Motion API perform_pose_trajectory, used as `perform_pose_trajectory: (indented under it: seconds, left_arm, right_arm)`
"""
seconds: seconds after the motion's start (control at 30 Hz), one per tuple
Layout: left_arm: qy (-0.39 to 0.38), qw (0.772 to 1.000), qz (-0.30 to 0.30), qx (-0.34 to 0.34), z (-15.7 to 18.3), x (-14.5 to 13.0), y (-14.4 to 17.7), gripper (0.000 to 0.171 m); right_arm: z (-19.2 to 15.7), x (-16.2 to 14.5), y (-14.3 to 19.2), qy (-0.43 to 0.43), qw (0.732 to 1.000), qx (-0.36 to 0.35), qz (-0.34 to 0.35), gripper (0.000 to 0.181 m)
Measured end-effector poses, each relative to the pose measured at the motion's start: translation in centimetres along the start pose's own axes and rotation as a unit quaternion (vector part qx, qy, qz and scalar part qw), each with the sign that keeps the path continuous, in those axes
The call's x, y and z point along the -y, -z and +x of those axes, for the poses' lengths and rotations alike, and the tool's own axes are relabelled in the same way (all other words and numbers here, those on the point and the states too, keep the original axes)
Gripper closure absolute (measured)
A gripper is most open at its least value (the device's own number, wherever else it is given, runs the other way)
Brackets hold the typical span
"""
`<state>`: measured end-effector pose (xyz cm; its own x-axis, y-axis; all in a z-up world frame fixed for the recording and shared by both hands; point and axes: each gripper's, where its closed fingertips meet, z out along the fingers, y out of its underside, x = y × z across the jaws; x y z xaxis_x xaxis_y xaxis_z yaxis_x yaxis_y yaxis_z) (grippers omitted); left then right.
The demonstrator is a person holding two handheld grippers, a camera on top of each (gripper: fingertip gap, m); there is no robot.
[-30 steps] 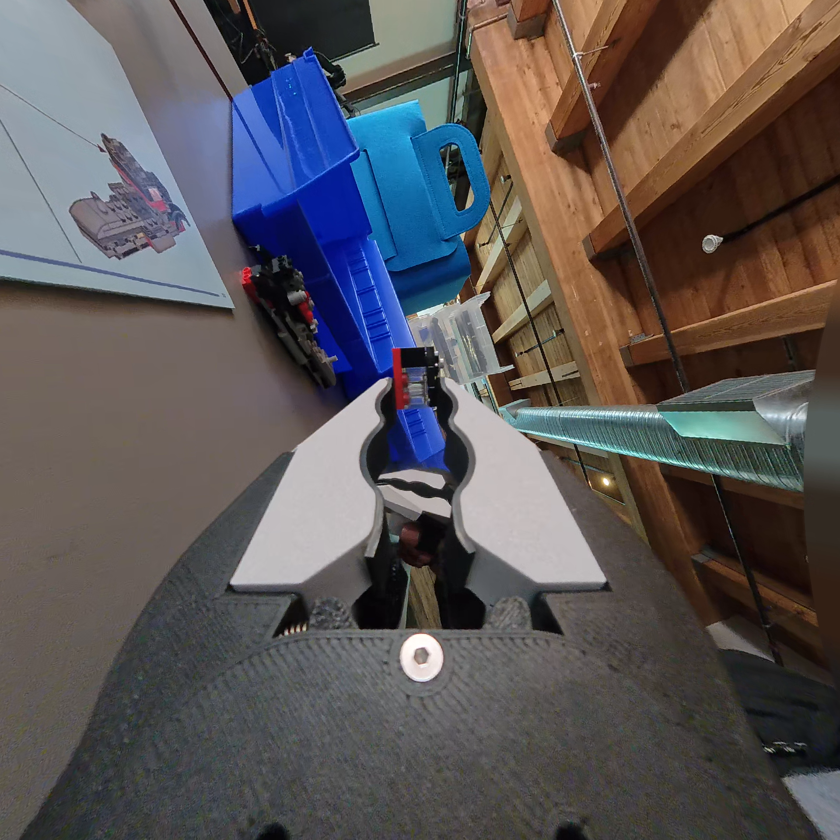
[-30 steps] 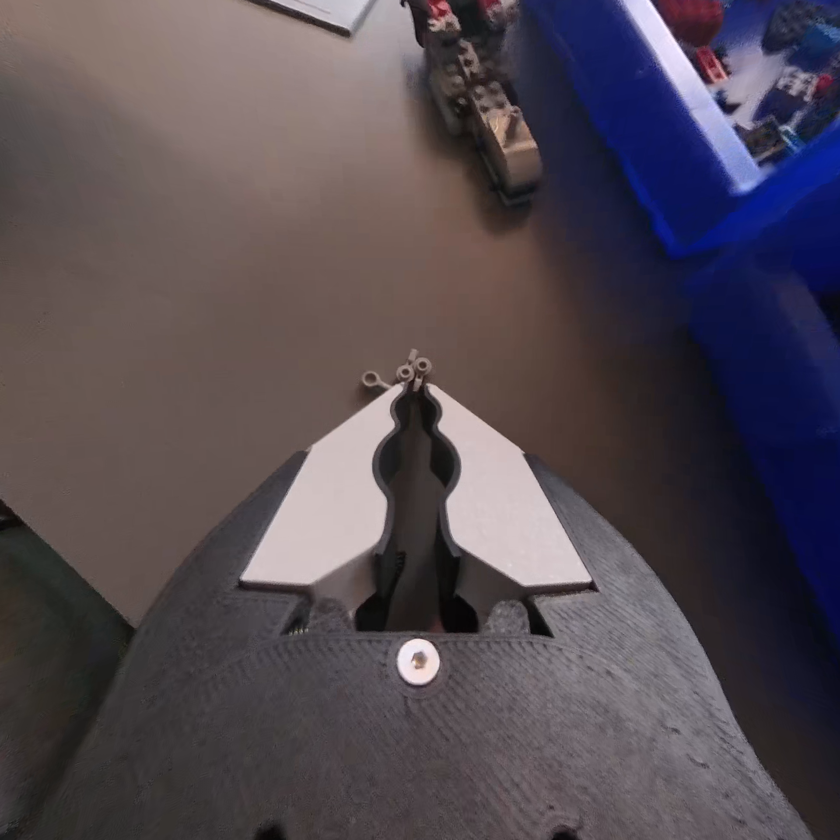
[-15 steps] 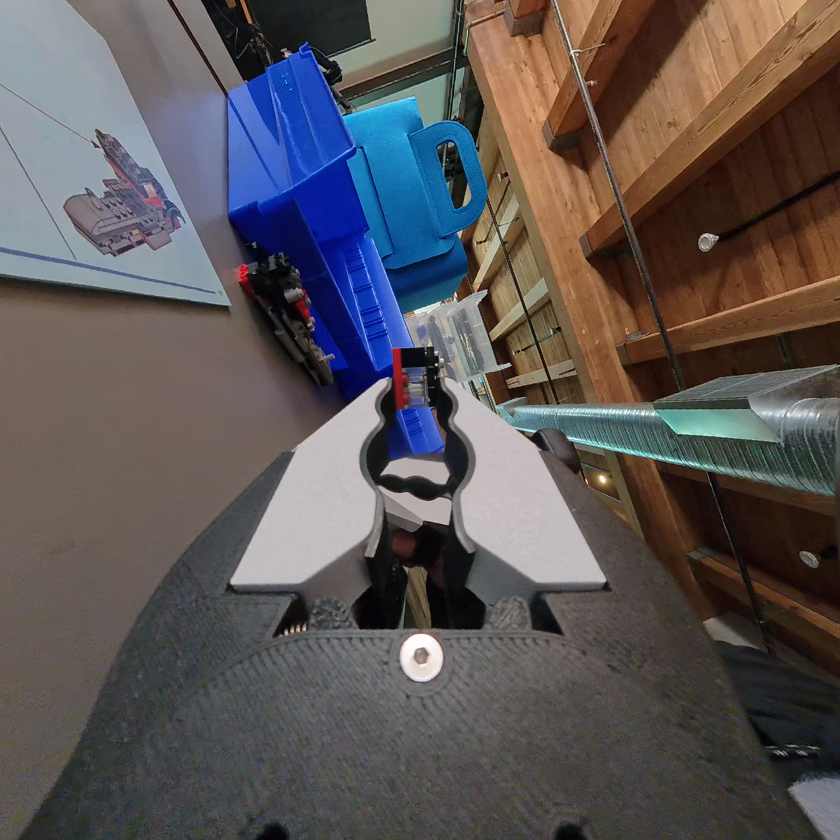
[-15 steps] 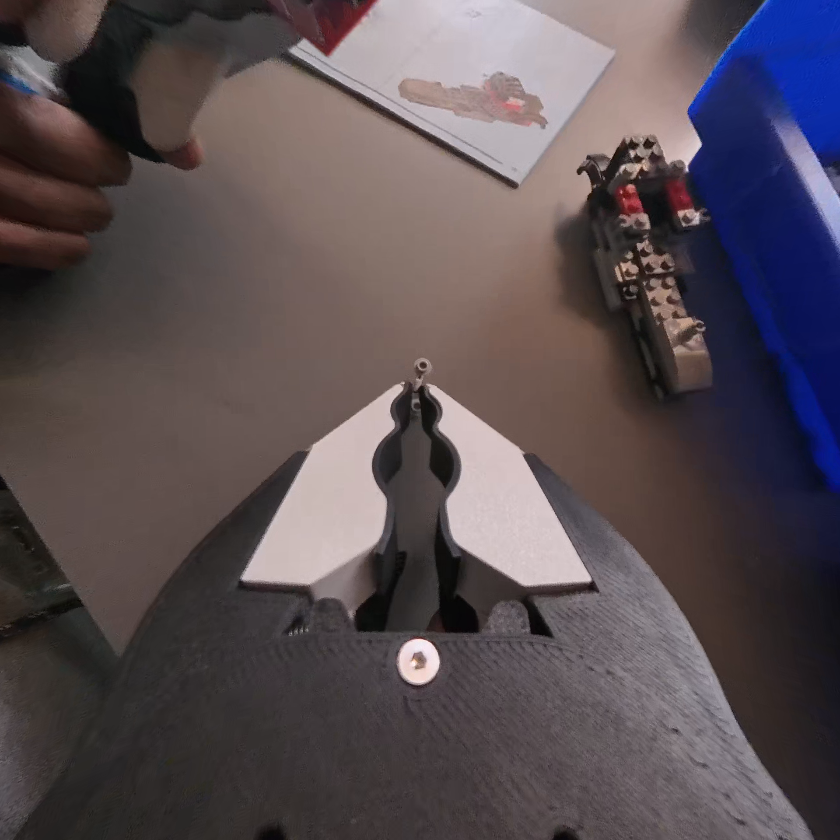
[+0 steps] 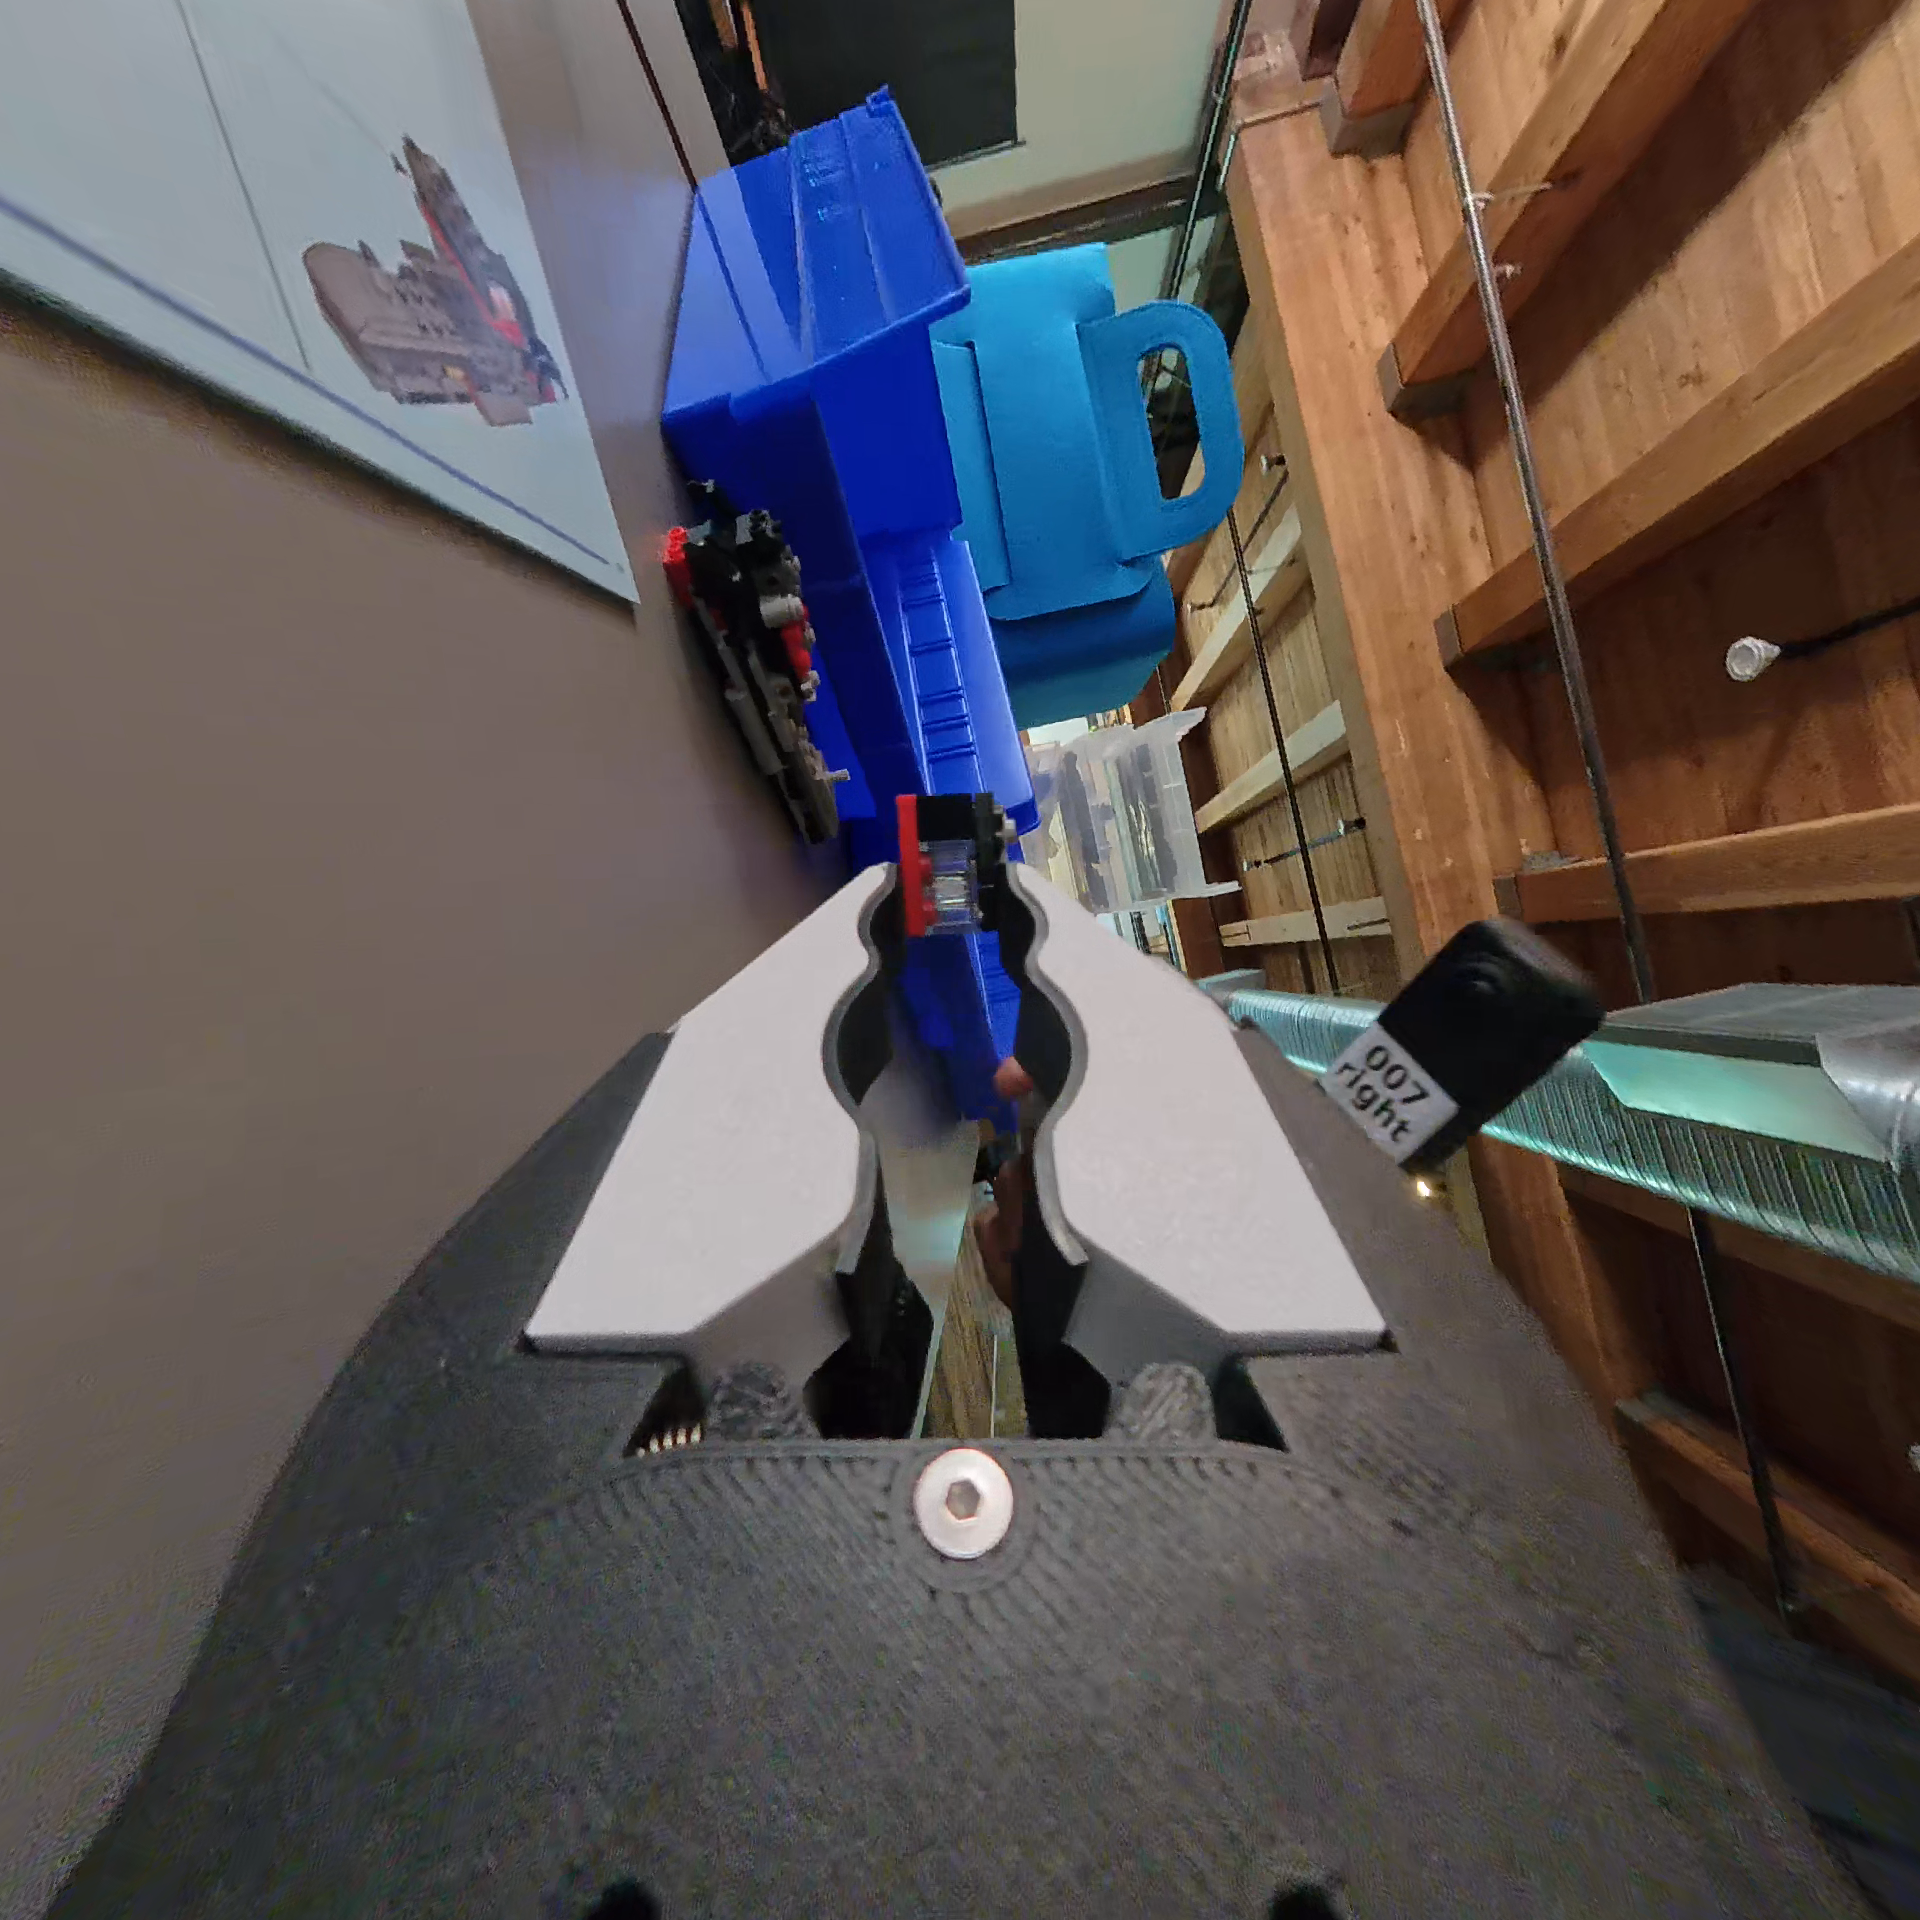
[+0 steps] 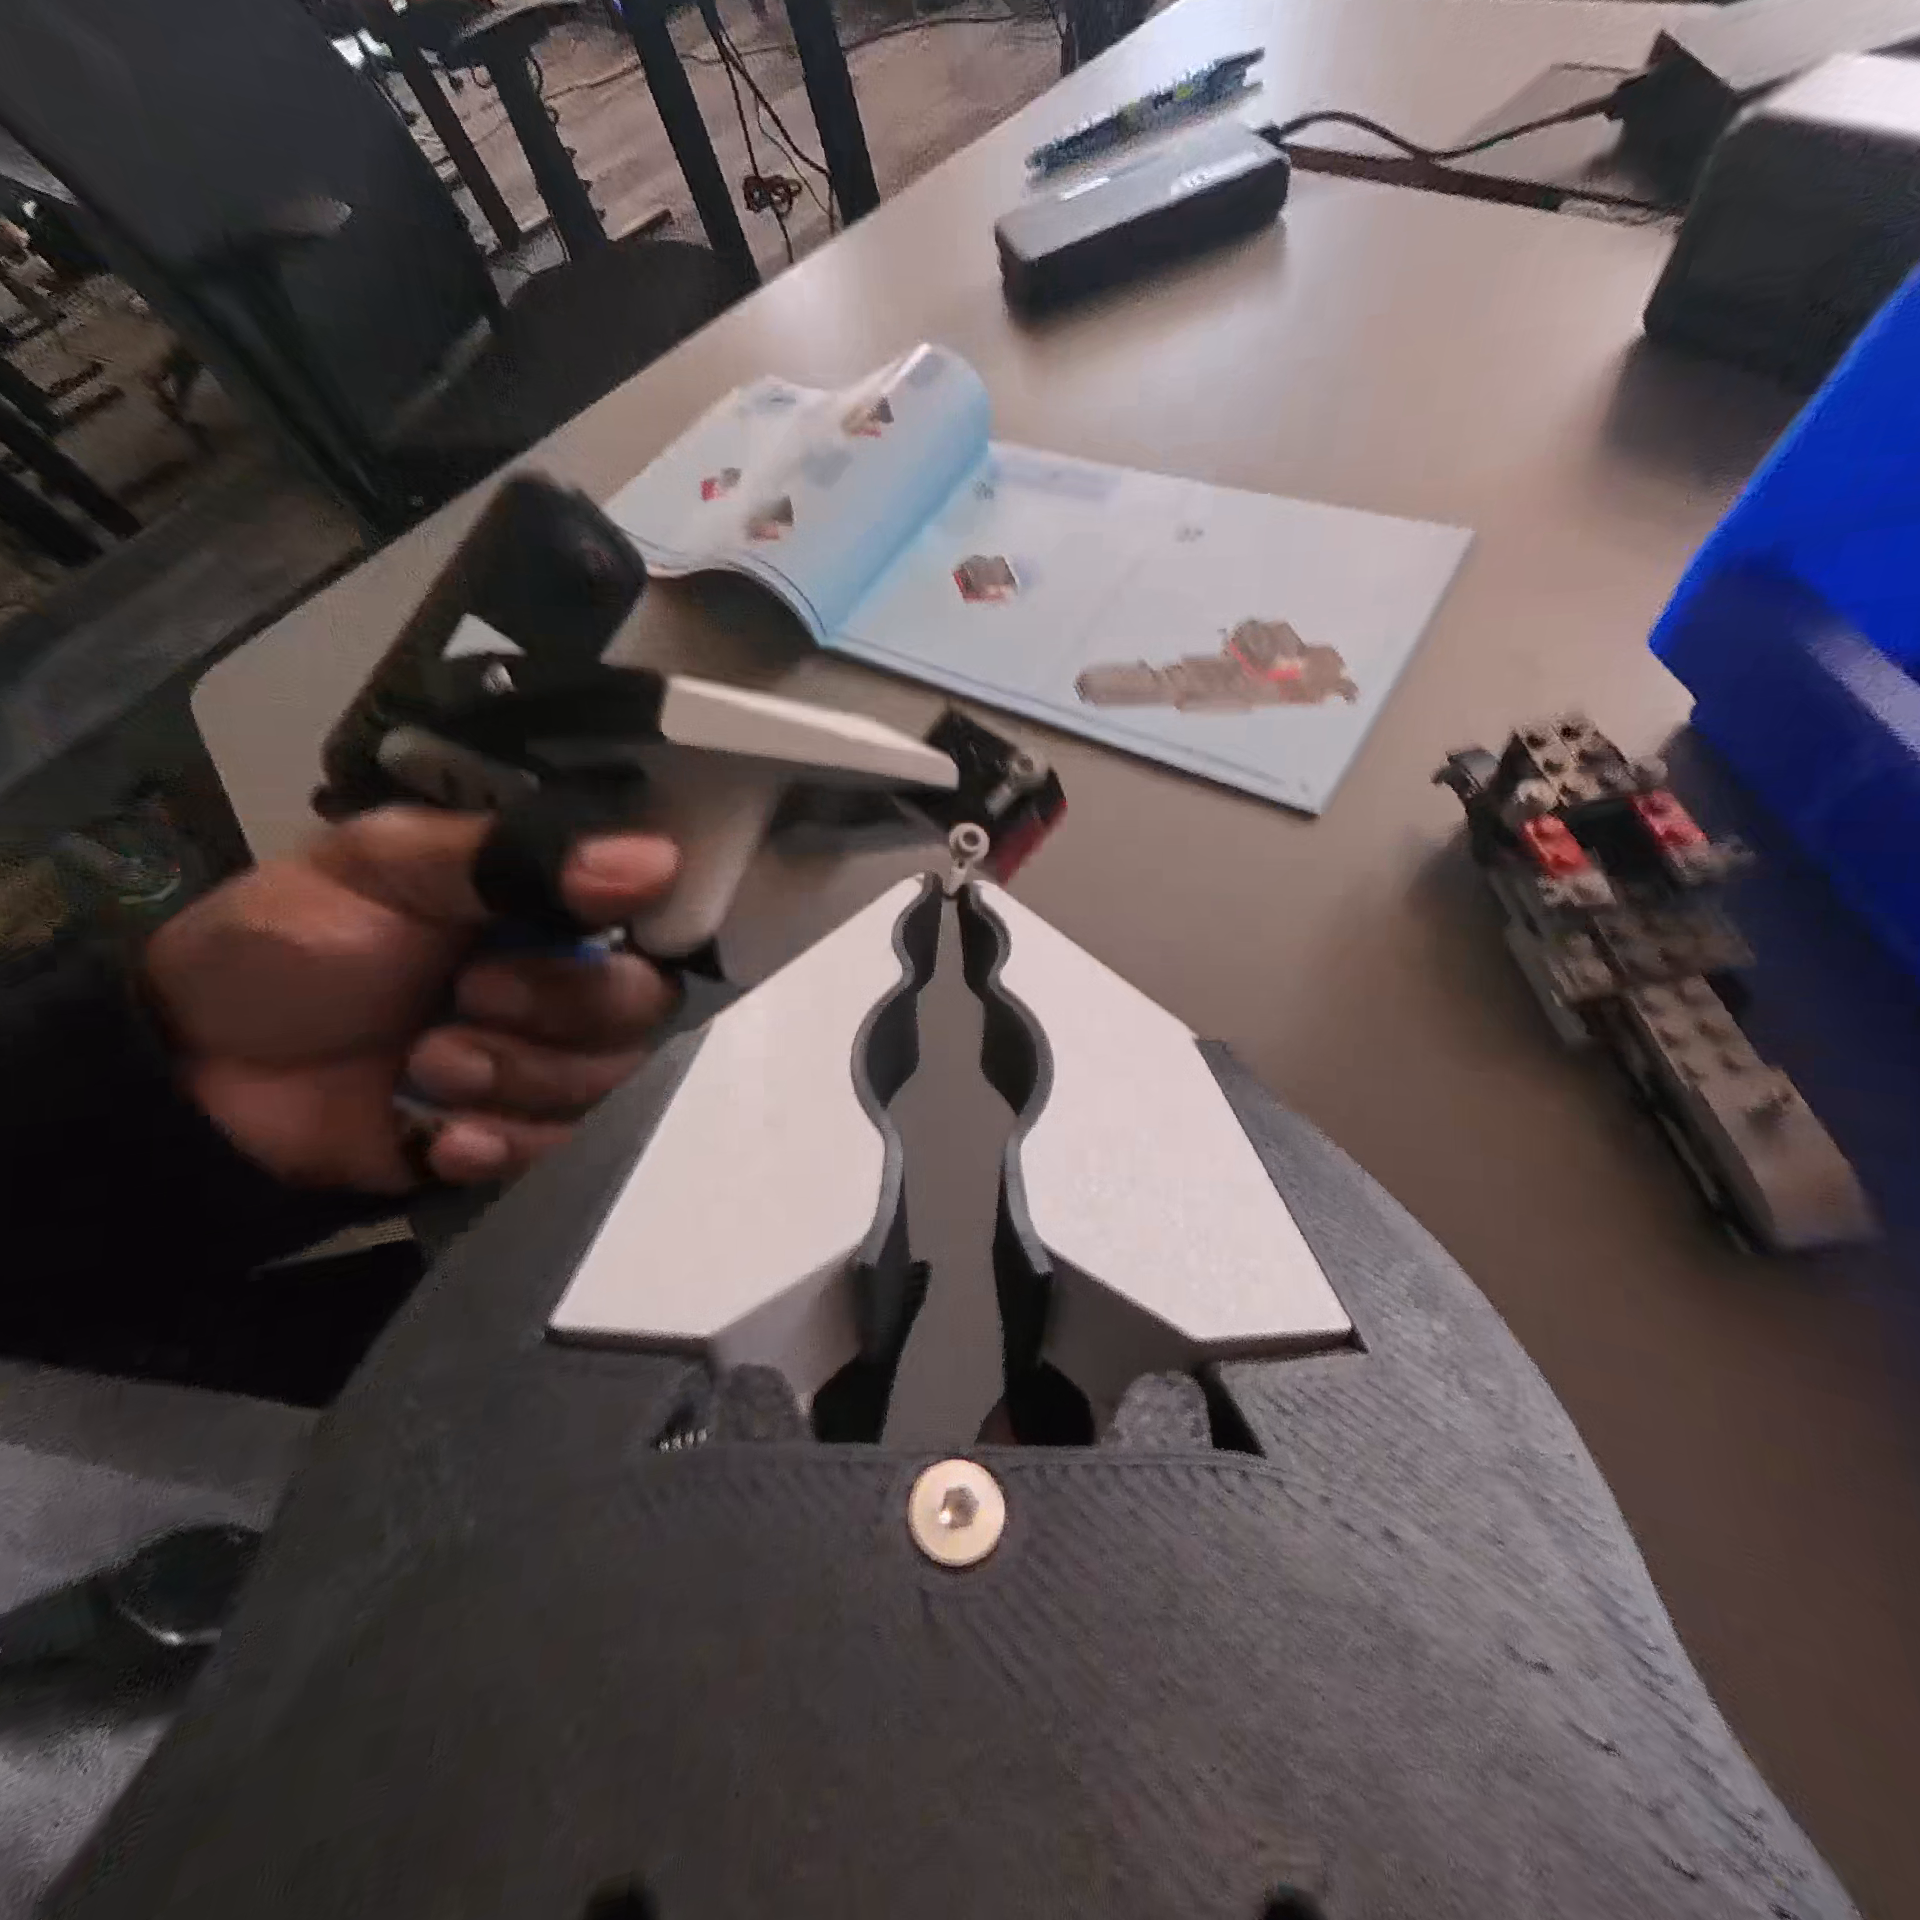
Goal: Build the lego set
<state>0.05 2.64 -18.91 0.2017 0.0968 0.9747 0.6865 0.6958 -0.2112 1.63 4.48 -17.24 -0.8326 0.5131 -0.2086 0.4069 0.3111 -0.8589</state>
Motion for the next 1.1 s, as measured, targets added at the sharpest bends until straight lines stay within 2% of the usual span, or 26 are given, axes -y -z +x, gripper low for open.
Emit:
perform_pose_trajectory:
  seconds: [0.1,0.3,0.73,0.9,1.1]
  left_arm:
    - [0.003,1.000,0.006,0.003,0.0,-0.2,-0.1,0.154]
    - [0.015,1.000,0.014,0.003,-0.2,0.0,0.0,0.154]
    - [0.032,0.999,0.017,0.004,-0.6,0.2,0.1,0.154]
    - [0.040,0.999,0.019,0.002,-0.6,0.3,0.2,0.154]
    - [0.032,0.999,0.013,-0.001,-0.4,0.0,0.1,0.155]
  right_arm:
    - [-0.2,0.8,-1.0,0.009,1.000,-0.012,-0.009,0.177]
    - [0.4,0.4,-2.2,0.000,0.999,-0.036,-0.027,0.177]
    - [0.3,0.3,-2.7,-0.010,0.999,-0.045,-0.018,0.174]
    - [0.7,0.9,-2.0,-0.013,0.999,-0.048,0.009,0.171]
    - [1.5,0.6,-1.9,-0.079,0.996,-0.015,0.024,0.152]
